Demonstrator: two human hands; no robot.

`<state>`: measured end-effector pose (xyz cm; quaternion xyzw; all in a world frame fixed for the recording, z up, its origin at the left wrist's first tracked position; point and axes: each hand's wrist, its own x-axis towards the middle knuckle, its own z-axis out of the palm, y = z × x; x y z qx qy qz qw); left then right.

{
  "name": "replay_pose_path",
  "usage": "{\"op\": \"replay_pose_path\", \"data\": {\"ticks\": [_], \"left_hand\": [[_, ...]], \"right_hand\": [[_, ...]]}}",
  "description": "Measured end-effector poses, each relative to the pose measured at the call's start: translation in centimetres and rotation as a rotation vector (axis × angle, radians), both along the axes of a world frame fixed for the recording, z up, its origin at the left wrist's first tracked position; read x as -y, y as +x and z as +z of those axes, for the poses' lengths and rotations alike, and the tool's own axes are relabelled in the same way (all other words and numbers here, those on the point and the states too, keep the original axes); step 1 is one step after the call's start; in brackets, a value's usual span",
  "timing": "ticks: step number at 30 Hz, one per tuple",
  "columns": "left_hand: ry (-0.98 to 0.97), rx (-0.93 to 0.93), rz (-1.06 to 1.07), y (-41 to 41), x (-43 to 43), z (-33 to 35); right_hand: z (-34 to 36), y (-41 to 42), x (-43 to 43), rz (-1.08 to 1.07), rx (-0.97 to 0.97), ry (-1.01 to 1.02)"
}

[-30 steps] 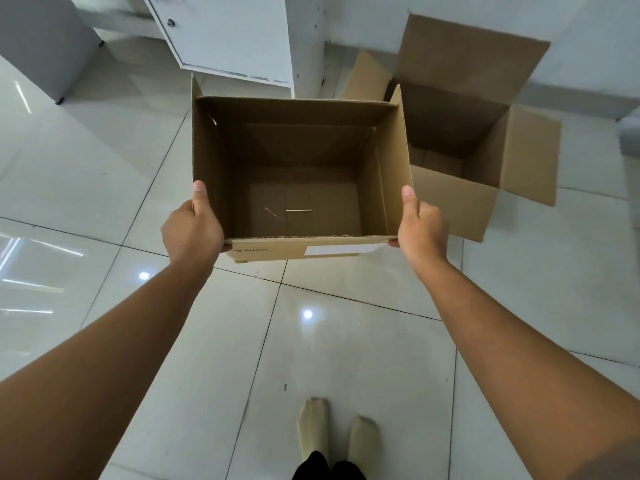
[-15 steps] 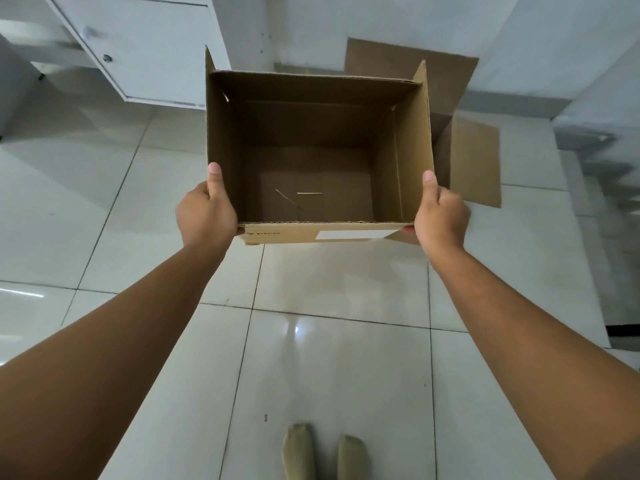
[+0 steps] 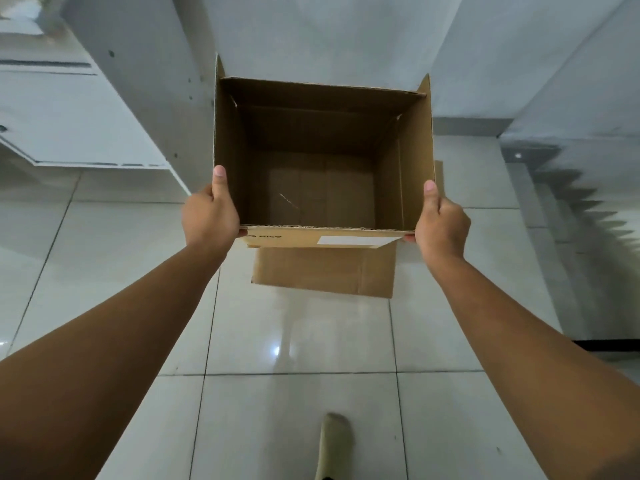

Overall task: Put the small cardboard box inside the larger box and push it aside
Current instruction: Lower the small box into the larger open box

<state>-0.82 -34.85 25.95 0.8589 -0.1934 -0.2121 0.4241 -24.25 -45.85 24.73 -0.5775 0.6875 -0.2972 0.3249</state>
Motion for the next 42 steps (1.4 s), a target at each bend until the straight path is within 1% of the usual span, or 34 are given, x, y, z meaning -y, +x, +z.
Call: {"op": "replay_pose_path", "data": {"ticks": [7,11,16,24,32,37,42], "left_hand": [[0.043,0.025,-0.03,0.6,8.6,-1.9],[0.078,0.017,-0.036,1.6,11.7,-4.0],[0.123,-0.043,-0.057,2.8,14.5,-7.1],[0.222,-0.066,-0.122,4.1,16.4,-13.6],[0.282,-0.127,-0.143,4.1,16.7,-20.0],[0.28,-0.136,-0.154,4.2,16.3,-22.5],[0.274,-0.136,-0.18,4.4,16.2,-23.6]], "right_hand": [[-1.7,0.6,7.6,-0.026,-0.002,0.001],[-3.9,1.4,10.3,-0.04,0.0,0.029],[-7.0,2.0,12.3,-0.075,-0.042,0.076],[-13.9,2.7,13.6,-0.095,-0.092,0.151],[-21.0,2.6,14.2,-0.091,-0.073,0.218],[-23.6,2.4,14.2,-0.06,-0.103,0.191],[-25.1,2.4,14.6,0.007,-0.152,0.187]]}}
